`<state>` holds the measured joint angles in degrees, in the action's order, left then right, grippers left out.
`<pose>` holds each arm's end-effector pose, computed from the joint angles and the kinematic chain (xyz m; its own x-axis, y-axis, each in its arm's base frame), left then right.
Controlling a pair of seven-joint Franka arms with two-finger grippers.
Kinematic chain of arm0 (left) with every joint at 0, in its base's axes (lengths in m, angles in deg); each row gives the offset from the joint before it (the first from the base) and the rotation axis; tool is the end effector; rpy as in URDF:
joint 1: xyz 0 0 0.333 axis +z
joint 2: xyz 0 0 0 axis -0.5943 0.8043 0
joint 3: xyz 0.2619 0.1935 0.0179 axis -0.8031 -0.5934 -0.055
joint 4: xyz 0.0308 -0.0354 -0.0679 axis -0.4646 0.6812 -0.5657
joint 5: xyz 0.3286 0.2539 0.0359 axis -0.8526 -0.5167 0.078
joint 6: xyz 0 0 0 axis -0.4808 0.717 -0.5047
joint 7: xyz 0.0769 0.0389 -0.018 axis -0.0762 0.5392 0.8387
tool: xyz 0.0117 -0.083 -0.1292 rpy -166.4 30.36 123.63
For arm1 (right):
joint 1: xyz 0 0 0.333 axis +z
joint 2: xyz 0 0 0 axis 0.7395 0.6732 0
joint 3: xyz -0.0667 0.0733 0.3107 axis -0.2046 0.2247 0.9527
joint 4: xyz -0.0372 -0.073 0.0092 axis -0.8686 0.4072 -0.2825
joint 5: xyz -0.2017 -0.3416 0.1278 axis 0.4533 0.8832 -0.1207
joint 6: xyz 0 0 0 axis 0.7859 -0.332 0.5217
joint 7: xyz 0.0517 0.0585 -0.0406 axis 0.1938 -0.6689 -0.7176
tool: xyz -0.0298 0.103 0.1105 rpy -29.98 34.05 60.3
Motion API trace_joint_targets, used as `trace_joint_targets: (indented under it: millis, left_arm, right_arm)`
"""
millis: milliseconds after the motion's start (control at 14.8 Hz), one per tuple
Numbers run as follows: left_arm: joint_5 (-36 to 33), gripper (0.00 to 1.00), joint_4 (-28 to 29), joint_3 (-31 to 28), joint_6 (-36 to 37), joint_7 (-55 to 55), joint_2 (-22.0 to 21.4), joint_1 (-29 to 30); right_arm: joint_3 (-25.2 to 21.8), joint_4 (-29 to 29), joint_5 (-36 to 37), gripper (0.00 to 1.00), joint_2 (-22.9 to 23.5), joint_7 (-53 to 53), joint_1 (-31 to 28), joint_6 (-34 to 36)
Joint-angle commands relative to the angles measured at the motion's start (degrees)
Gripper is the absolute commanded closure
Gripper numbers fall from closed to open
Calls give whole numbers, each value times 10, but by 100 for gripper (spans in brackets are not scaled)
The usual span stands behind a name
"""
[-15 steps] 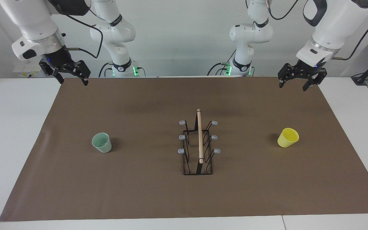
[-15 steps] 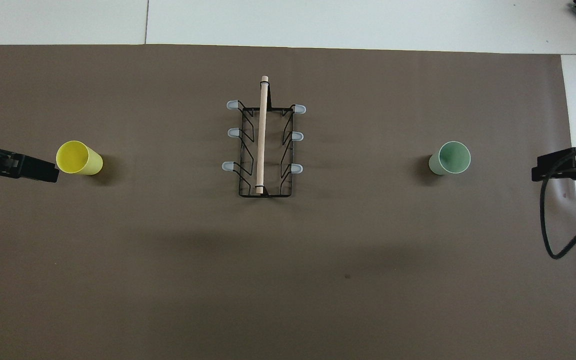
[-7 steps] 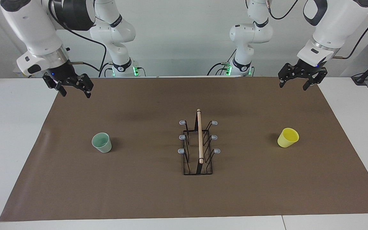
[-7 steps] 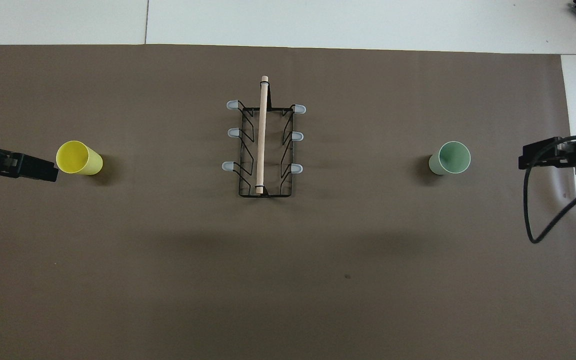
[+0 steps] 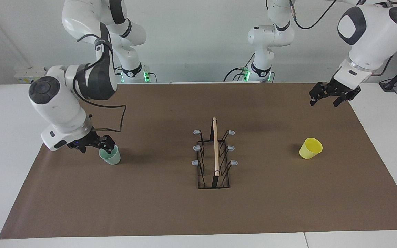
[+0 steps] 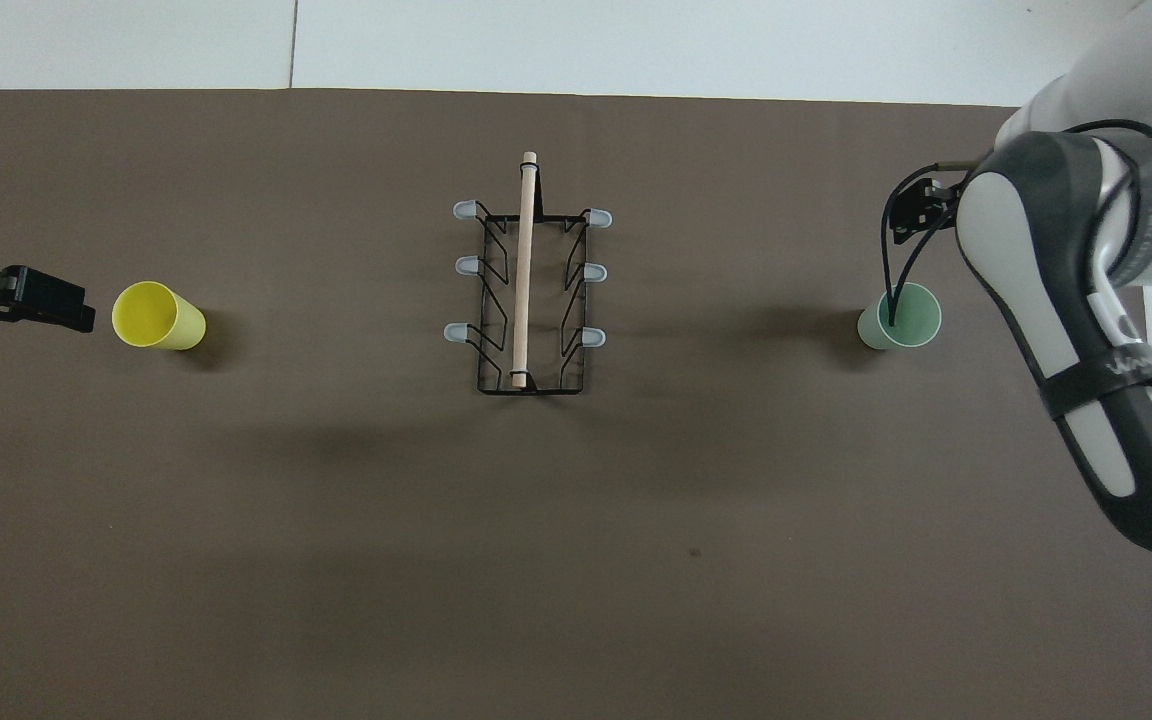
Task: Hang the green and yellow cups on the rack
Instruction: 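Reach the right gripper down over the pale green cup, then grasp the green cup with the right gripper while the left gripper grasps the yellow cup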
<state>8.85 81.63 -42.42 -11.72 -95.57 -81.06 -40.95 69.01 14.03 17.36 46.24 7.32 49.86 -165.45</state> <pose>0.6087 0.0210 0.5255 0.9980 -0.0360 -0.0528 -0.0321 -0.9968 0.0731 0.7213 0.0287 0.4018 0.9974 -0.0278 -0.0659 -0.0254 -0.9990 0.0374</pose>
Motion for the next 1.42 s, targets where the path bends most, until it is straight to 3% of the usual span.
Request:
trace_joint_targets:
  millis: [0,203,405,675,1013,1148,1350]
  left_arm:
    - [44,6,-68,-41,6,73,74,-3]
    - [86,6,-68,-67,-11,182,101,-3]
    - [151,10,-94,-114,-18,271,149,-8]
    - [203,10,-153,-126,-42,412,221,10]
    - [297,8,-175,-133,-56,602,288,49]
    - [361,1,-146,-152,-88,647,293,65]
    - [385,0,-104,-155,-96,666,293,73]
  right_arm:
    - [30,33,26,0,34,20,-4,20]
    - [32,38,93,0,66,91,34,78]
    - [35,27,155,0,84,179,59,79]
    - [35,-6,271,0,90,326,88,46]
    - [36,-123,392,0,52,428,130,16]
    - [36,-173,454,0,34,442,134,-13]
    - [36,-230,488,0,14,434,137,-44]
